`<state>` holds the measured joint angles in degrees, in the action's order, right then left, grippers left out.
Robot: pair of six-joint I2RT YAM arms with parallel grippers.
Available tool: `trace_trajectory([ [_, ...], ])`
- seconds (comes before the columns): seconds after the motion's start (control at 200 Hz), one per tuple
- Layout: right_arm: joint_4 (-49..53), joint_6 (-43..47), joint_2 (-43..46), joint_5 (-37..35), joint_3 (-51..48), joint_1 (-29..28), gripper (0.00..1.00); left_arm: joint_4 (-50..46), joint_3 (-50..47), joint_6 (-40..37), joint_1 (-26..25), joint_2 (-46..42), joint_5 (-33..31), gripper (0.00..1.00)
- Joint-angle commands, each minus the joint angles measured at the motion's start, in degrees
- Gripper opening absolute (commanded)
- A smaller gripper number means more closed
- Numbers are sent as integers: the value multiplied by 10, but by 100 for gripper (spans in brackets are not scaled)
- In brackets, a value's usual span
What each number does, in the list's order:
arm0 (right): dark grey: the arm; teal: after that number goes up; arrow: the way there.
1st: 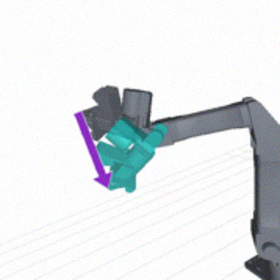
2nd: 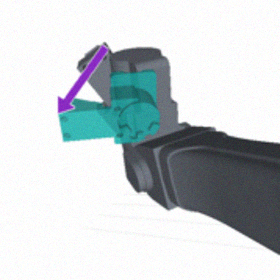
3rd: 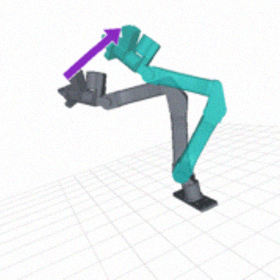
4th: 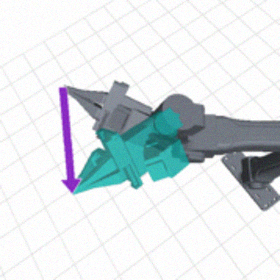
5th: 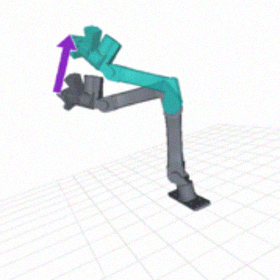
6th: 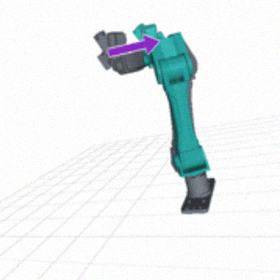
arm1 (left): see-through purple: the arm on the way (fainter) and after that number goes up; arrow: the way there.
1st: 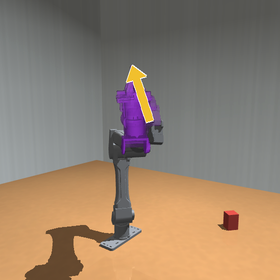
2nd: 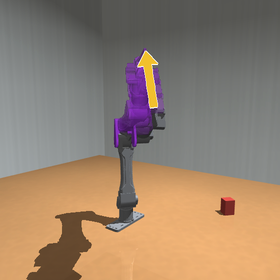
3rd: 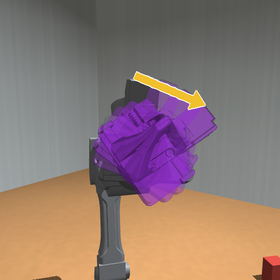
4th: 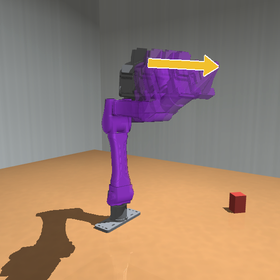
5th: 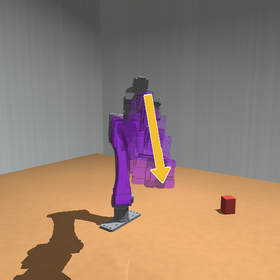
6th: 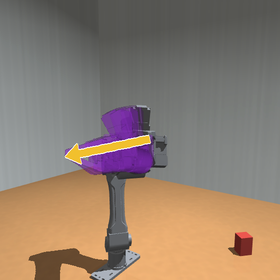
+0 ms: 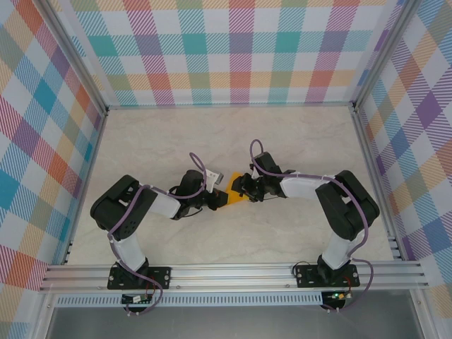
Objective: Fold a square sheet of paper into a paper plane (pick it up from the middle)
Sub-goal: Fourth fold the wing at the center of the table.
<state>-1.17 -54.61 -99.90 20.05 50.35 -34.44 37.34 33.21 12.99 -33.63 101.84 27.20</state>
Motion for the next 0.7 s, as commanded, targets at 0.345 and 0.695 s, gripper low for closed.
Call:
trace_trajectory([
  [0.345,-21,-35,-25,-2,-5,14,45,-22,6,25,-5,4,20,17],
  [0.695,1,-48,-42,-10,-3,17,49,-54,18,46,-4,-12,33,23],
])
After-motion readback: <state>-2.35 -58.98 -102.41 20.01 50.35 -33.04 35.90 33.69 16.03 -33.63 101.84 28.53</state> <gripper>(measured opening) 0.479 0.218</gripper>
